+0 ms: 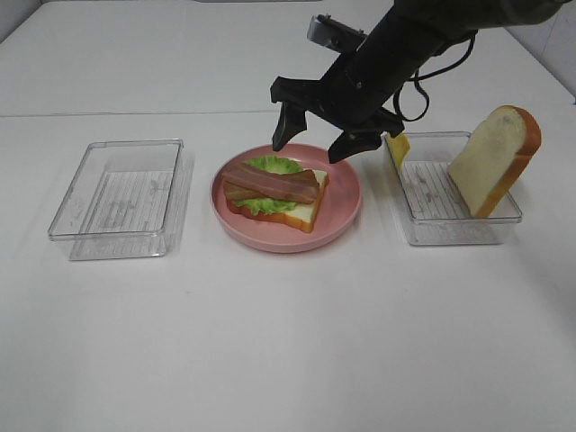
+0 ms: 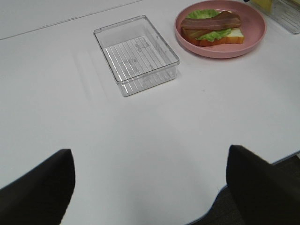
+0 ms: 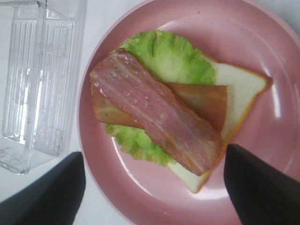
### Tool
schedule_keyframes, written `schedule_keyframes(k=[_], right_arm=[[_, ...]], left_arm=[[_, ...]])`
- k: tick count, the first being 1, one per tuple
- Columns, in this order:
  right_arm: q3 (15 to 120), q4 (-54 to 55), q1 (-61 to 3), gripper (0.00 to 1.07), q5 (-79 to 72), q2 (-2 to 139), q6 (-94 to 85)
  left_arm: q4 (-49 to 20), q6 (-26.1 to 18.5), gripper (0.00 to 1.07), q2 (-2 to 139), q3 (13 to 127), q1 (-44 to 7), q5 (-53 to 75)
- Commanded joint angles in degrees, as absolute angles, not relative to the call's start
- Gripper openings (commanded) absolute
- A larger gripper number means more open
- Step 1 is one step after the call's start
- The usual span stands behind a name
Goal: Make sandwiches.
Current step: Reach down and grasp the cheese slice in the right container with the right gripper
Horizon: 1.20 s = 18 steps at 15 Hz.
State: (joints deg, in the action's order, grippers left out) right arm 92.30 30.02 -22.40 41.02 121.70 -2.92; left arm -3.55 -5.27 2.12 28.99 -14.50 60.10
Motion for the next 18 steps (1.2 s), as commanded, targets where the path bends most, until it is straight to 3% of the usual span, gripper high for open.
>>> schedule_keyframes(k=[1,10,15,18], right_arm=[[92.5,22.6,-22.6,0.77,43.8,118.3,-0.8],[92.5,-8.9,-22.6,0.76,53.9,109.0,12.6],[92.5,-9.7,-21.9,0.76,50.1,109.0,13.6],[92.5,-0.9,-17.9,0.76,44.9,111.1,13.4]], left_arm=[[-3.7,-4.9,0.83,1.8,28.7,-14.6,59.6],[-3.7,-4.9,0.83,1.8,28.7,-14.6,59.6],[-3.7,-4.9,0.83,1.8,28.7,-14.6,59.6],[-3.7,-4.9,0.83,1.8,28.7,-14.6,59.6]])
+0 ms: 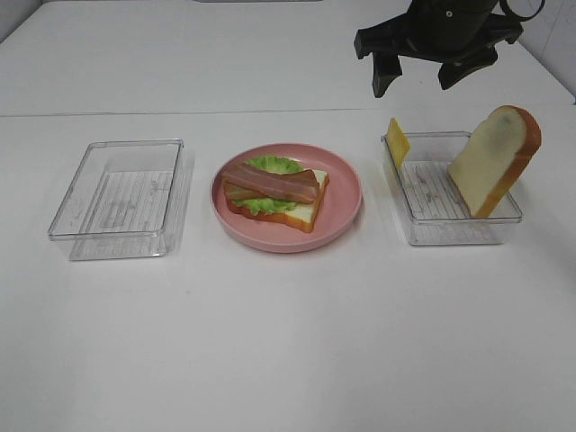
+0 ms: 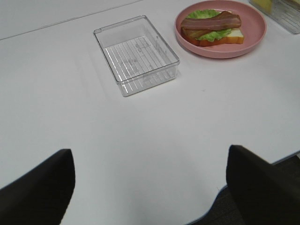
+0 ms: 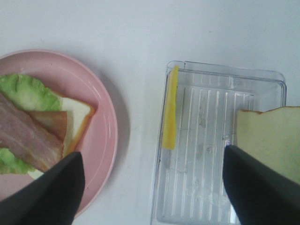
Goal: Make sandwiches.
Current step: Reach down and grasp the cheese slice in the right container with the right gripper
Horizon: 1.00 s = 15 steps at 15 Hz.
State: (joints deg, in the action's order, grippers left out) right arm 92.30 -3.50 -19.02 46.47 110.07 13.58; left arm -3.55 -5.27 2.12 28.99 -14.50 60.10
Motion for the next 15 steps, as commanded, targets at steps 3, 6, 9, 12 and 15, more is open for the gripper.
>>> schedule_keyframes(k=[3,6,9,12,15], right_arm=[[92.5,-0.6,-17.8,0.75,42.5,113.2,11.4],[92.5,-3.7,-17.8,0.64,40.9,116.4,11.2],[92.5,-4.6,-17.8,0.6,37.6,118.8,11.3],[92.5,-6.9,-17.8,0.58,37.0,121.1,12.7],[92.5,-7.9,-17.8,0.58,35.0,121.6,14.4]], left_arm=[[-3.7,-4.9,0.83,1.8,28.7,-14.6,59.6],[-3.7,-4.9,0.83,1.8,28.7,-14.6,59.6],[-3.7,-4.9,0.83,1.8,28.7,-14.6,59.6],[-3.7,-4.9,0.83,1.8,28.7,-14.6,59.6],[-3.7,-4.9,0.83,1.8,28.7,-14.6,59.6]])
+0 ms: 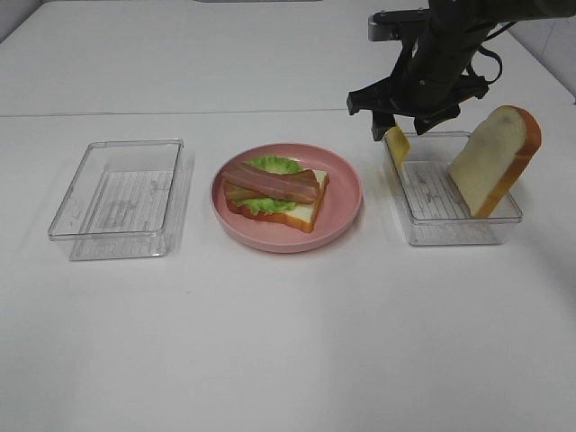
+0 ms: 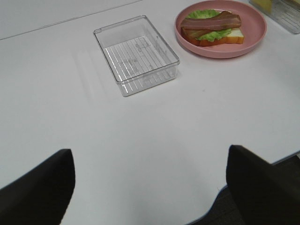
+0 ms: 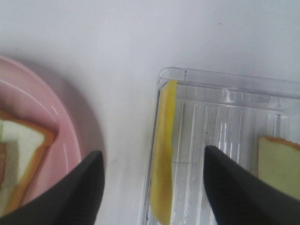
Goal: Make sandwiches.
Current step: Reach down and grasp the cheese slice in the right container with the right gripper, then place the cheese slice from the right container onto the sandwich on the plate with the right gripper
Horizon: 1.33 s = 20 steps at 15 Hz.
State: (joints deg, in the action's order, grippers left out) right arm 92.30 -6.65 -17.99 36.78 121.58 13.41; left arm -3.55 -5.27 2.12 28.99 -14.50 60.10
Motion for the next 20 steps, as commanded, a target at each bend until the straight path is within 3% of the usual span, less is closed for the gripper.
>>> schedule_keyframes(k=[1,10,12,14,15,20], right_arm=[[92.5,-7.9,-17.8,0.58,34.3,121.6,14.4],[92.5,2.0,-14.7,0.51,34.8,123.3,9.8],[92.5,2.5,-14.7,0.4,34.8,124.6,9.8],[92.5,2.5,-14.7,0.08,34.7,124.3,9.9],[92.6,2.5,-14.7,0.0,34.8,124.0,9.9],[93.2,3.0,-14.7,0.0,36.4,118.1,9.9]], left_arm=[[-3.7,-4.9,0.83,1.8,28.7,-14.6,59.6],[-3.7,-4.9,0.83,1.8,28.7,-14.6,59.6],[-3.7,-4.9,0.83,1.8,28.7,-14.6,59.6],[-3.7,-4.9,0.83,1.8,28.7,-14.6,59.6],[-3.7,-4.9,0.83,1.8,28.7,-14.6,59.6],[-3.7,-4.9,0.83,1.8,28.7,-14.6,59.6]])
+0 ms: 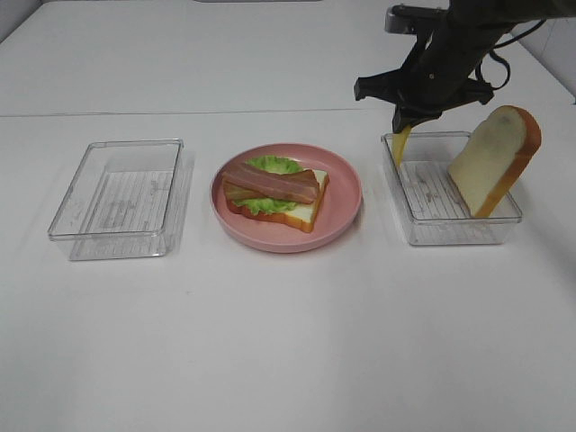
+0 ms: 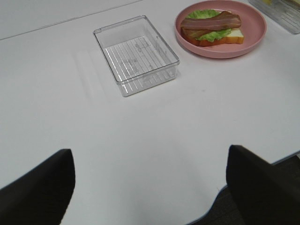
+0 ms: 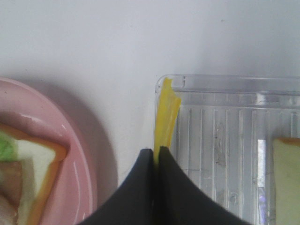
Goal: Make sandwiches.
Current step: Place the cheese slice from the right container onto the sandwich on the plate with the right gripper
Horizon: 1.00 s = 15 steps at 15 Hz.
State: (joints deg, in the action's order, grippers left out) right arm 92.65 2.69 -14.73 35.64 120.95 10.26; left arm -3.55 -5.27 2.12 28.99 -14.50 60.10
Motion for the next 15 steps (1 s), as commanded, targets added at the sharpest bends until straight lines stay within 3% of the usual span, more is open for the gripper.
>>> schedule_keyframes(k=[1,3,8,15], right_arm=[[93.2,4.4,-14.7,0.0,37.2,116.6,9.5],[93.2,10.1,-14.7,0.0,39.8,113.7,6.0],[92.5,39.2,-14.7,0.0,49.8,112.2,-18.7],[92.4,69.8,-15.9,0.0,52.1,123.6,-27.8]], left_arm=[[-3.7,-4.9,0.83,1.8,28.7,-14.6,59.6],[-3.7,-4.9,0.83,1.8,28.7,-14.6,59.6],[-3.7,-4.9,0.83,1.8,28.7,-14.6,59.6],[-3.7,-4.9,0.83,1.8,28.7,-14.6,59.6]])
